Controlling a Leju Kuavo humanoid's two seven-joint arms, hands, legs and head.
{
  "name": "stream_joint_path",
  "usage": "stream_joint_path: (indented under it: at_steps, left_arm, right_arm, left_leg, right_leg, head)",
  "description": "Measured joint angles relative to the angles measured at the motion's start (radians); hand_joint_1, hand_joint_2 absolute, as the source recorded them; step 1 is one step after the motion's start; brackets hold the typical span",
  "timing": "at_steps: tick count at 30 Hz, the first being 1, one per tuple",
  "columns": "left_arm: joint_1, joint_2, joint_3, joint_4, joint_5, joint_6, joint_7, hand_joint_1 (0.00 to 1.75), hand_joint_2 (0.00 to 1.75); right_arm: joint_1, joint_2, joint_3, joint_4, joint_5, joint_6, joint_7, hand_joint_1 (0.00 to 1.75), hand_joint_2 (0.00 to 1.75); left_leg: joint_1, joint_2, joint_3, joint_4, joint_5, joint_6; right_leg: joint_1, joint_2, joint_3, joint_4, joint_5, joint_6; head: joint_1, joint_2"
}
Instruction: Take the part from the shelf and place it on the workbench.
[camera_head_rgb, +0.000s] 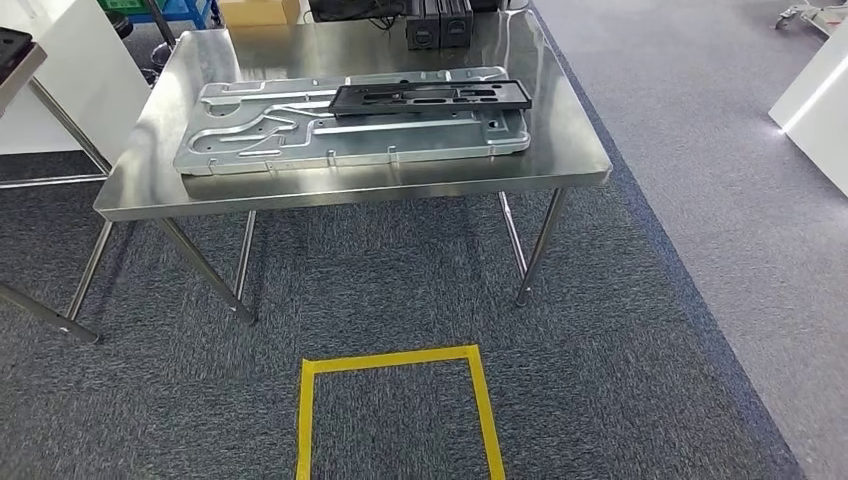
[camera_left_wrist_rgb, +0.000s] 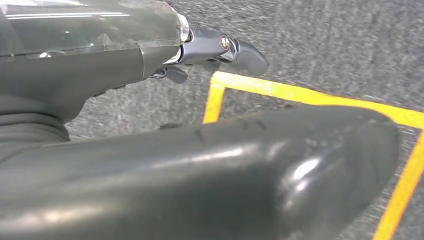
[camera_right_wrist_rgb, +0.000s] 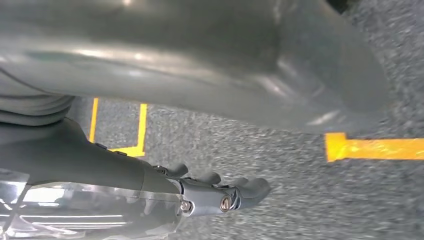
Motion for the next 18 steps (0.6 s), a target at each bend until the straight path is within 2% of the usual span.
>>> stream_joint_path:
  at_steps: [1, 2, 3, 4, 5, 6, 7, 8, 10, 11, 12, 13, 14, 15, 16, 17, 18]
  left_arm:
    - [-0.002, 0.001, -0.001, 0.000, -0.001, 0.000, 0.002, 0.00, 0.00]
    - [-0.004, 0.002, -0.003, 0.000, -0.001, 0.000, 0.003, 0.00, 0.00]
    - [-0.006, 0.003, -0.004, 0.000, -0.001, 0.000, 0.003, 0.00, 0.00]
    - [-0.008, 0.004, -0.005, 0.000, -0.002, 0.000, 0.003, 0.00, 0.00]
    - [-0.011, 0.005, -0.007, 0.000, -0.003, 0.000, 0.003, 0.00, 0.00]
    - [-0.014, 0.005, -0.010, 0.000, -0.005, -0.001, 0.002, 0.00, 0.00]
    - [-0.016, 0.006, -0.013, 0.000, -0.008, -0.002, 0.002, 0.00, 0.00]
    - [-0.016, 0.006, -0.016, 0.000, -0.010, -0.002, 0.001, 0.00, 0.00]
    - [-0.013, 0.006, -0.019, 0.001, -0.013, -0.003, -0.001, 0.00, 0.00]
    - [-0.011, 0.005, -0.020, 0.002, -0.014, -0.004, -0.002, 0.00, 0.00]
    - [-0.011, 0.005, -0.020, 0.003, -0.016, -0.004, -0.002, 0.00, 0.00]
    - [-0.011, 0.004, -0.021, 0.004, -0.018, -0.004, -0.002, 0.00, 0.00]
    - [-0.011, 0.004, -0.021, 0.004, -0.019, -0.004, -0.002, 0.00, 0.00]
    - [-0.011, 0.004, -0.021, 0.004, -0.020, -0.004, -0.002, 0.00, 0.00]
    - [-0.011, 0.004, -0.021, 0.004, -0.020, -0.003, -0.002, 0.00, 0.00]
    - [-0.011, 0.004, -0.021, 0.004, -0.020, -0.003, -0.002, 0.00, 0.00]
    - [-0.011, 0.004, -0.021, 0.004, -0.020, -0.003, -0.002, 0.00, 0.00]
  right_arm:
    - [0.000, 0.000, 0.000, 0.000, 0.000, 0.000, 0.001, 0.00, 0.00]
    - [0.000, 0.000, 0.001, 0.000, 0.000, 0.000, 0.001, 0.00, 0.00]
    - [0.000, 0.000, 0.001, 0.001, 0.000, 0.000, 0.001, 0.00, 0.00]
    - [-0.001, 0.000, 0.001, 0.001, -0.001, 0.001, 0.001, 0.00, 0.00]
    - [-0.002, 0.001, 0.002, 0.002, -0.002, 0.001, 0.001, 0.00, 0.00]
    - [-0.002, 0.002, 0.002, 0.003, -0.002, 0.001, 0.001, 0.00, 0.00]
    - [-0.002, 0.003, 0.002, 0.004, -0.003, 0.001, 0.000, 0.00, 0.00]
    - [-0.001, 0.004, 0.002, 0.005, -0.003, 0.001, -0.001, 0.00, 0.00]
    - [0.002, 0.005, 0.002, 0.005, -0.003, 0.001, -0.004, 0.00, 0.00]
    - [0.002, 0.005, 0.002, 0.005, -0.003, 0.001, -0.005, 0.00, 0.00]
    - [0.003, 0.005, 0.002, 0.006, -0.003, 0.002, -0.008, 0.00, 0.00]
    - [0.004, 0.005, 0.002, 0.006, -0.002, 0.003, -0.011, 0.00, 0.00]
    - [0.004, 0.006, 0.002, 0.007, -0.001, 0.004, -0.015, 0.00, 0.00]
    - [0.004, 0.006, 0.002, 0.008, -0.001, 0.005, -0.018, 0.00, 0.00]
    - [0.004, 0.006, 0.002, 0.008, 0.000, 0.005, -0.020, 0.00, 0.00]
    - [0.003, 0.006, 0.002, 0.009, 0.000, 0.005, -0.021, 0.00, 0.00]
    - [0.003, 0.006, 0.002, 0.009, 0.000, 0.005, -0.021, 0.00, 0.00]
  left_leg:
    - [0.000, 0.000, 0.005, 0.037, 0.000, 0.000]
    - [0.000, 0.000, 0.026, 0.041, 0.024, 0.002]
    - [-0.001, 0.000, 0.064, 0.010, 0.056, 0.006]
    - [-0.001, -0.001, 0.118, -0.049, 0.078, 0.011]
    - [-0.004, -0.001, 0.180, -0.131, 0.080, 0.017]
    - [-0.007, -0.001, 0.232, -0.208, 0.066, 0.024]
    - [-0.010, -0.001, 0.266, -0.264, 0.050, 0.030]
    - [-0.014, -0.001, 0.280, -0.296, 0.040, 0.036]
    - [-0.015, 0.001, 0.267, -0.304, 0.055, 0.049]
    - [-0.013, 0.003, 0.255, -0.305, 0.068, 0.057]
    - [-0.010, 0.005, 0.242, -0.307, 0.082, 0.063]
    - [-0.009, 0.007, 0.224, -0.307, 0.096, 0.069]
    - [-0.010, 0.007, 0.208, -0.305, 0.108, 0.072]
    - [-0.011, 0.007, 0.190, -0.302, 0.120, 0.073]
    - [-0.012, 0.007, 0.171, -0.298, 0.132, 0.072]
    - [-0.012, 0.007, 0.151, -0.292, 0.143, 0.071]
    - [-0.012, 0.007, 0.132, -0.287, 0.153, 0.069]
  right_leg:
    - [0.002, 0.000, -0.019, 0.003, 0.013, 0.000]
    - [0.004, 0.000, -0.039, 0.007, 0.025, 0.001]
    - [0.006, 0.000, -0.057, 0.012, 0.036, 0.002]
    - [0.007, 0.000, -0.073, 0.018, 0.046, 0.004]
    - [0.008, 0.000, -0.085, 0.023, 0.055, 0.008]
    - [0.009, -0.001, -0.093, 0.027, 0.063, 0.012]
    - [0.009, -0.002, -0.098, 0.029, 0.073, 0.018]
    - [0.009, -0.003, -0.101, 0.027, 0.084, 0.024]
    - [0.006, -0.003, -0.108, 0.024, 0.098, 0.035]
    - [0.005, -0.001, -0.117, 0.034, 0.082, 0.041]
    - [0.004, 0.002, -0.129, 0.062, 0.046, 0.046]
    - [0.001, 0.004, -0.147, 0.113, -0.008, 0.051]
    - [0.000, 0.005, -0.164, 0.181, -0.065, 0.055]
    - [-0.002, 0.005, -0.178, 0.251, -0.106, 0.058]
    - [-0.002, 0.006, -0.183, 0.305, -0.123, 0.060]
    - [-0.003, 0.007, -0.171, 0.324, -0.112, 0.061]
    - [-0.003, 0.007, -0.139, 0.304, -0.084, 0.060]
  head:
    - [0.000, 0.000]
    - [0.000, 0.000]
    - [0.000, 0.000]
    - [0.000, 0.000]
    - [0.000, 0.000]
    - [0.000, 0.000]
    - [0.000, 0.000]
    - [0.000, 0.000]
    - [0.000, 0.000]
    - [0.000, 0.000]
    - [0.000, 0.000]
    - [0.000, 0.000]
    - [0.000, 0.000]
    - [0.000, 0.000]
    - [0.000, 0.000]
    - [0.000, 0.000]
    - [0.000, 0.000]
